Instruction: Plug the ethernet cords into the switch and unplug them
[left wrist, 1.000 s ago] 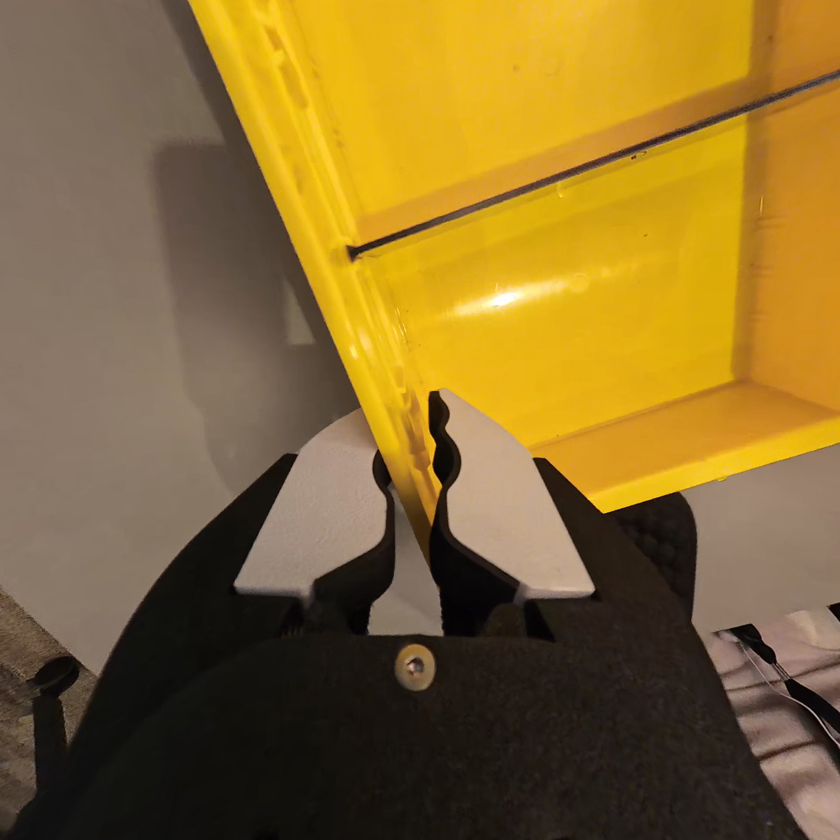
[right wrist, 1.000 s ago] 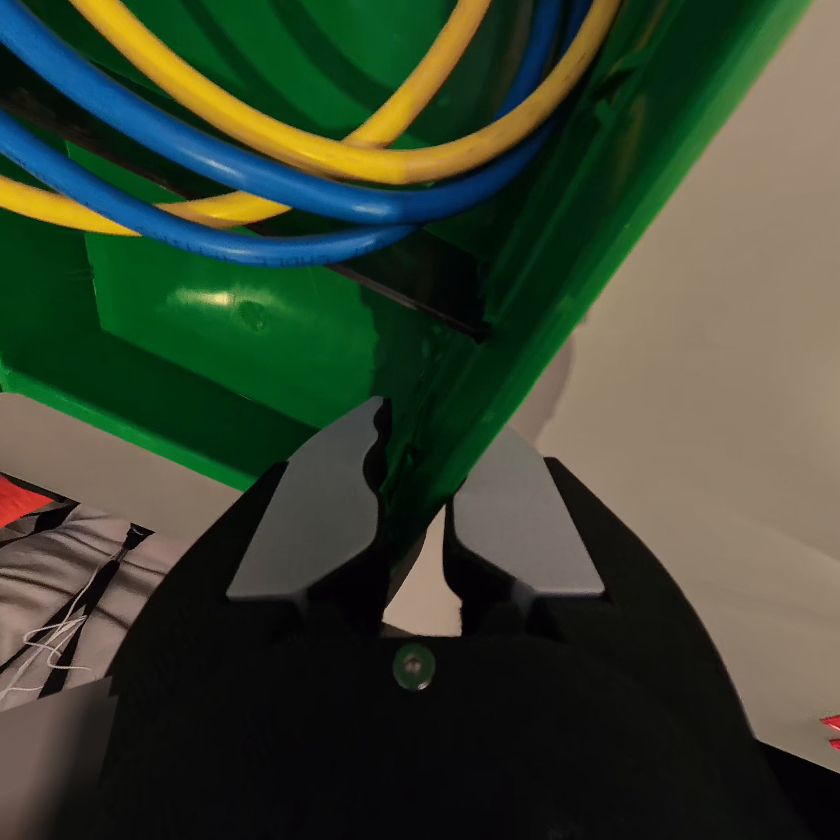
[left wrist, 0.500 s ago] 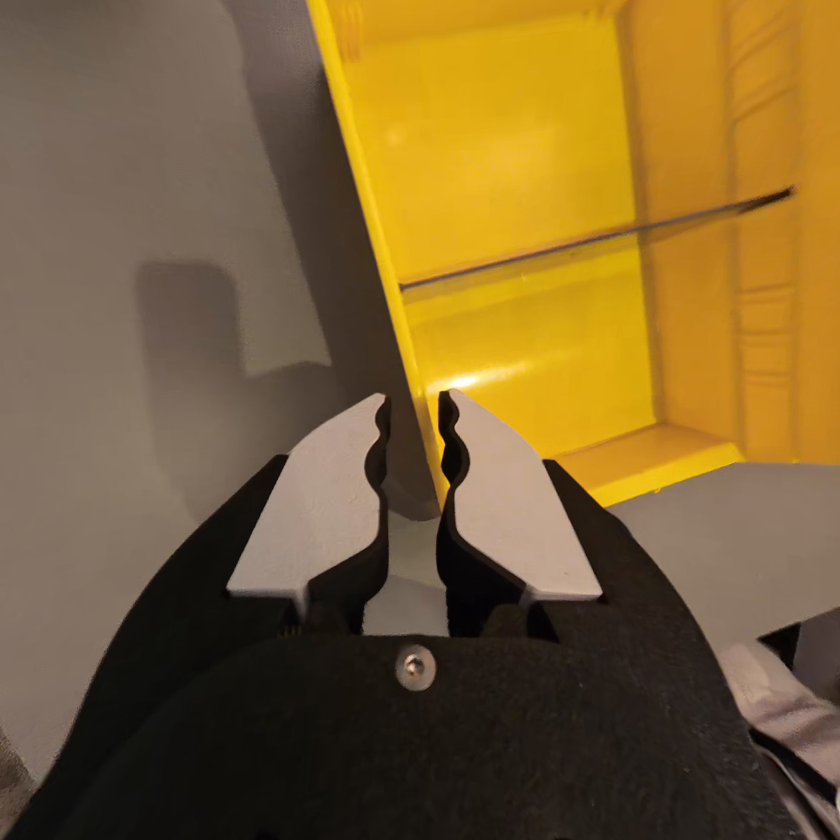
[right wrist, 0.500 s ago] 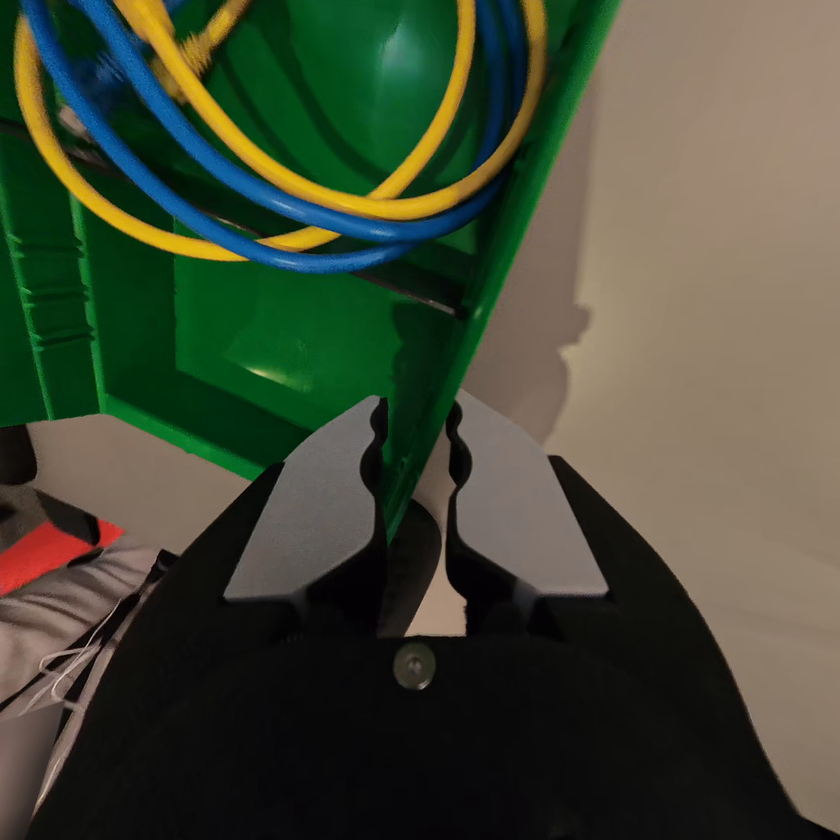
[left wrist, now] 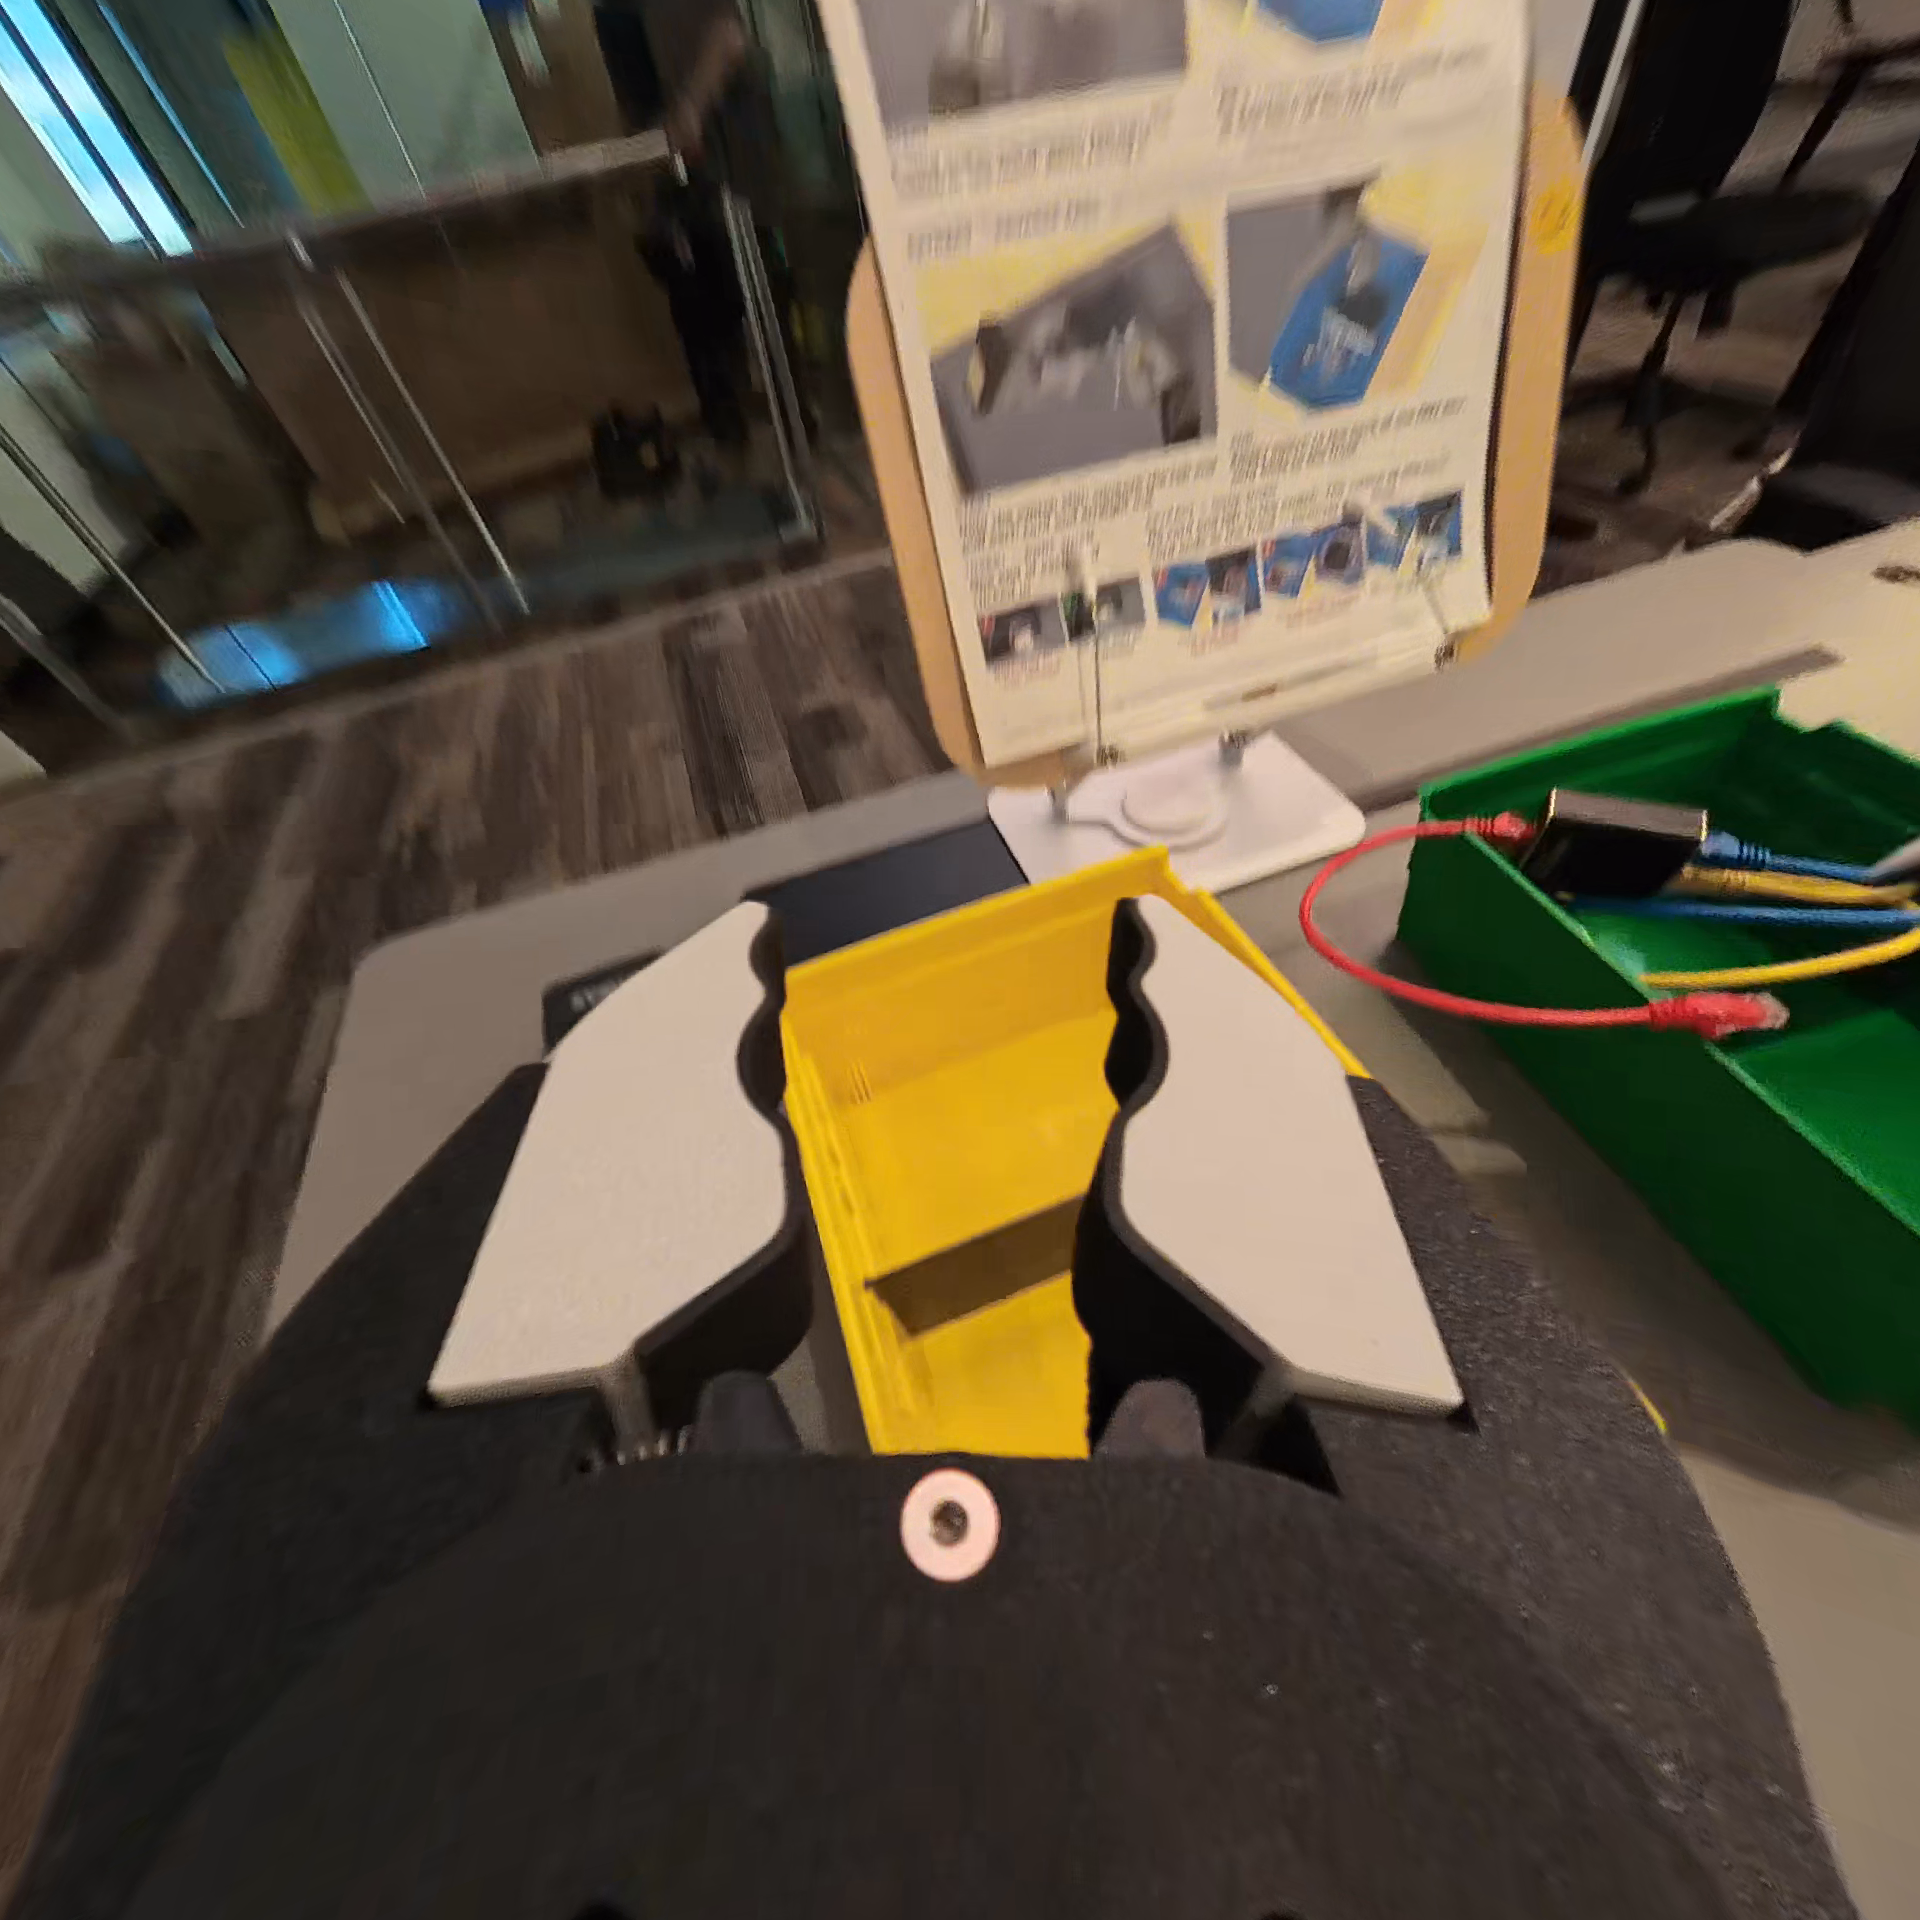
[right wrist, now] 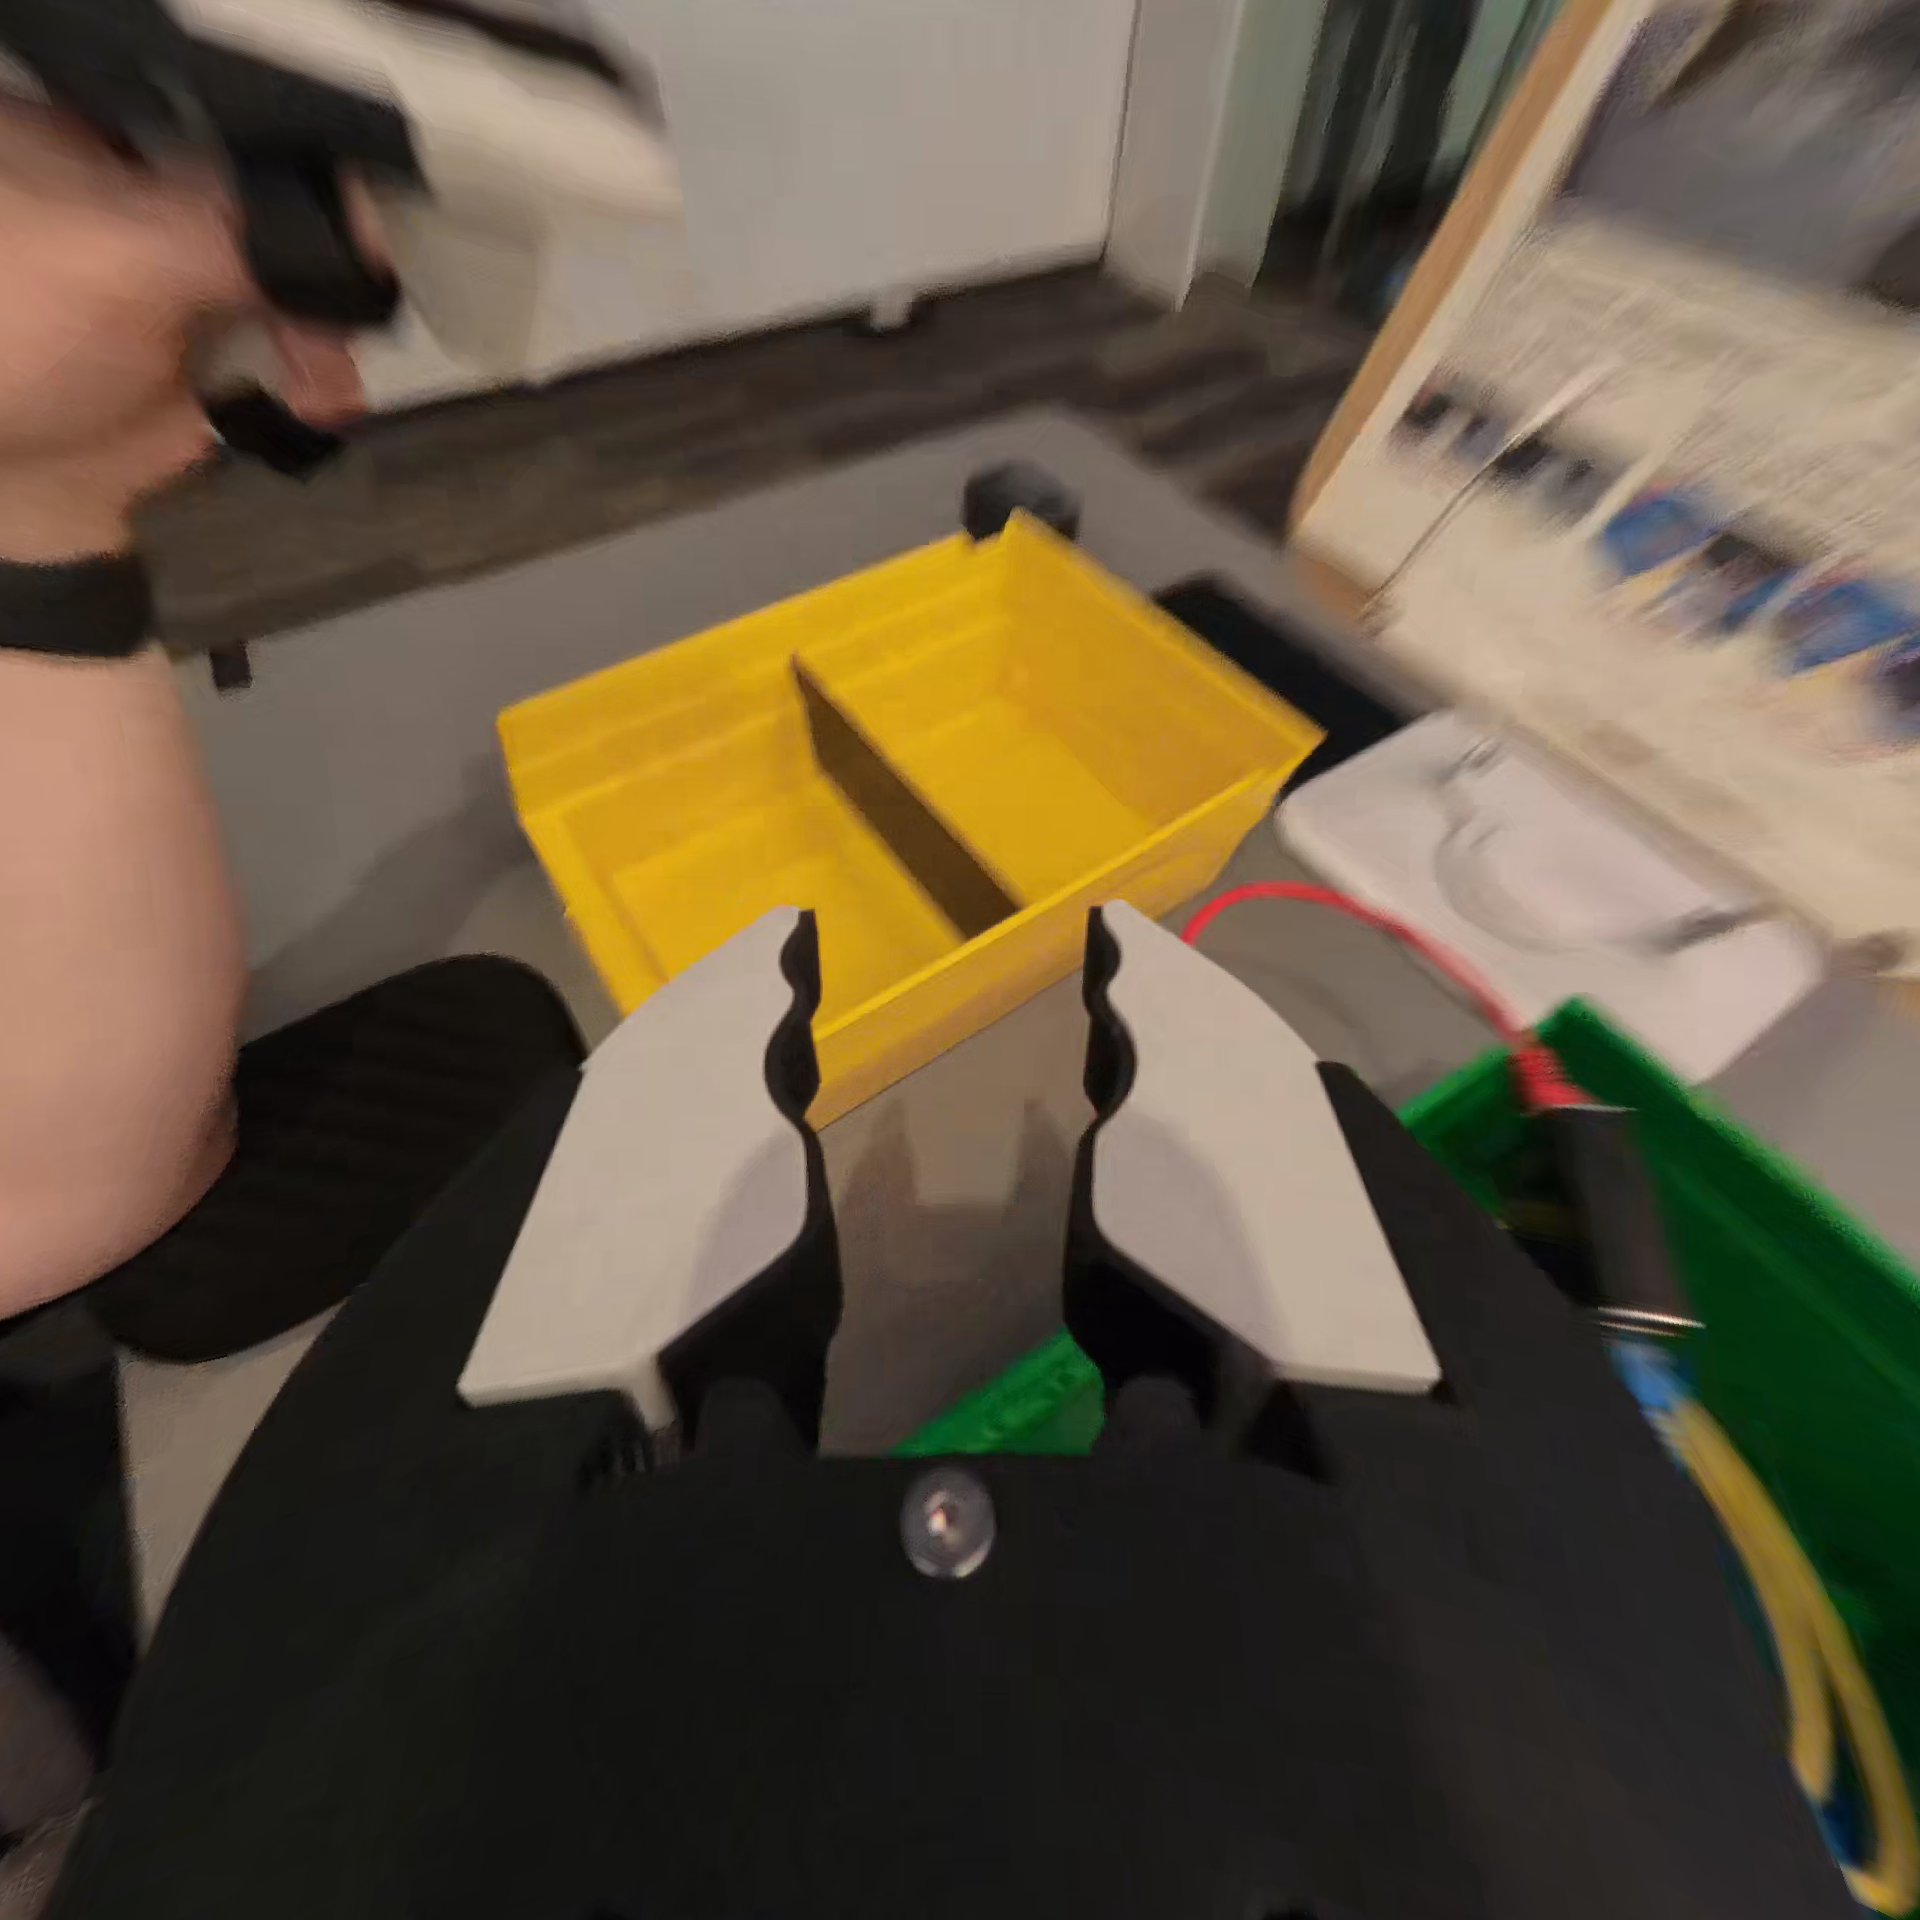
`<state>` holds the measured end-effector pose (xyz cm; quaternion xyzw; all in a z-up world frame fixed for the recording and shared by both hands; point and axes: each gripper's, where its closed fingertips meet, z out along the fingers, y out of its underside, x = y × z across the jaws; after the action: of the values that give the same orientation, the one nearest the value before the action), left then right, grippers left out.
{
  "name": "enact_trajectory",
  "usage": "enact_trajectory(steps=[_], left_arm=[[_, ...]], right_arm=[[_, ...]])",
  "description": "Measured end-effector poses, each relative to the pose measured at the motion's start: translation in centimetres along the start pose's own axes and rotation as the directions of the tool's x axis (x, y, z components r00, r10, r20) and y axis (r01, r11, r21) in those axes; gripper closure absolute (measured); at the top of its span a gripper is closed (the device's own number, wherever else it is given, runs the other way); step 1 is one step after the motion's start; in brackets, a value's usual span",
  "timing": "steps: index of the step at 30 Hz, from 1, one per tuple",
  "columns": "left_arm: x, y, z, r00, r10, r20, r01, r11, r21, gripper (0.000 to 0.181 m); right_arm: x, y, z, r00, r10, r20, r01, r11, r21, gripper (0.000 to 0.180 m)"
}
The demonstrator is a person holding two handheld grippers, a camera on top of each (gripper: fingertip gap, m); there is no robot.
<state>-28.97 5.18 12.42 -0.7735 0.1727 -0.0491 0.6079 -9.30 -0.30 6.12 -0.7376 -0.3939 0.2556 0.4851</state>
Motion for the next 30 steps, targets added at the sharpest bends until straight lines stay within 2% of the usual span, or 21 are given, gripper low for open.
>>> enact_trajectory(steps=[3, 5, 7, 11, 14, 16, 19, 22, 25, 28, 30], left_arm=[[0.5, -2.2, -0.8, 0.996, 0.042, 0.077, -0.05, 0.993, 0.108, 0.104], [0.8, -3.3, -1.2, 0.992, 0.048, 0.114, -0.067, 0.984, 0.168, 0.097], [1.2, -4.1, -1.6, 0.992, 0.048, 0.117, -0.072, 0.975, 0.212, 0.096], [2.0, -4.7, -2.0, 0.993, 0.065, 0.101, -0.088, 0.967, 0.24, 0.097], [2.4, -4.7, -2.1, 0.995, 0.063, 0.08, -0.08, 0.968, 0.239, 0.098], [2.5, -4.5, -2.0, 0.996, 0.059, 0.071, -0.073, 0.971, 0.228, 0.098], [2.1, -4.1, -1.7, 0.994, 0.058, 0.088, -0.075, 0.976, 0.204, 0.099], [1.7, -3.6, -1.4, 0.987, 0.087, 0.134, -0.108, 0.981, 0.159, 0.099], [2.1, -3.4, -1.2, 0.987, 0.099, 0.124, -0.117, 0.983, 0.144, 0.098], [2.3, -3.4, -1.3, 0.984, 0.114, 0.137, -0.133, 0.981, 0.14, 0.099], [2.2, -3.5, -1.5, 0.981, 0.118, 0.154, -0.139, 0.98, 0.139, 0.099]], right_arm=[[-0.4, 3.5, 6.2, 0.991, 0.136, -0.003, -0.134, 0.97, -0.204, 0.137], [0.5, 4.9, 8.7, 0.967, 0.251, -0.052, -0.256, 0.93, -0.263, 0.137], [0.6, 6.2, 10.2, 0.952, 0.296, -0.074, -0.303, 0.891, -0.339, 0.136], [1.9, 8.1, 11.5, 0.971, 0.147, -0.186, -0.223, 0.832, -0.508, 0.136], [1.9, 9.7, 12.1, 0.976, 0.073, -0.207, -0.189, 0.76, -0.622, 0.137], [1.2, 9.7, 12.5, 0.969, 0.136, -0.205, -0.237, 0.739, -0.631, 0.148], [0.2, 10.1, 13.0, 0.938, 0.264, -0.226, -0.347, 0.673, -0.653, 0.148], [0.2, 10.0, 13.7, 0.891, 0.36, -0.278, -0.454, 0.668, -0.589, 0.148], [0.4, 10.6, 14.2, 0.861, 0.382, -0.337, -0.509, 0.637, -0.579, 0.149], [-0.2, 12.0, 14.6, 0.811, 0.44, -0.386, -0.582, 0.547, -0.602, 0.149], [-0.4, 12.9, 14.8, 0.817, 0.413, -0.402, -0.575, 0.53, -0.624, 0.154]])
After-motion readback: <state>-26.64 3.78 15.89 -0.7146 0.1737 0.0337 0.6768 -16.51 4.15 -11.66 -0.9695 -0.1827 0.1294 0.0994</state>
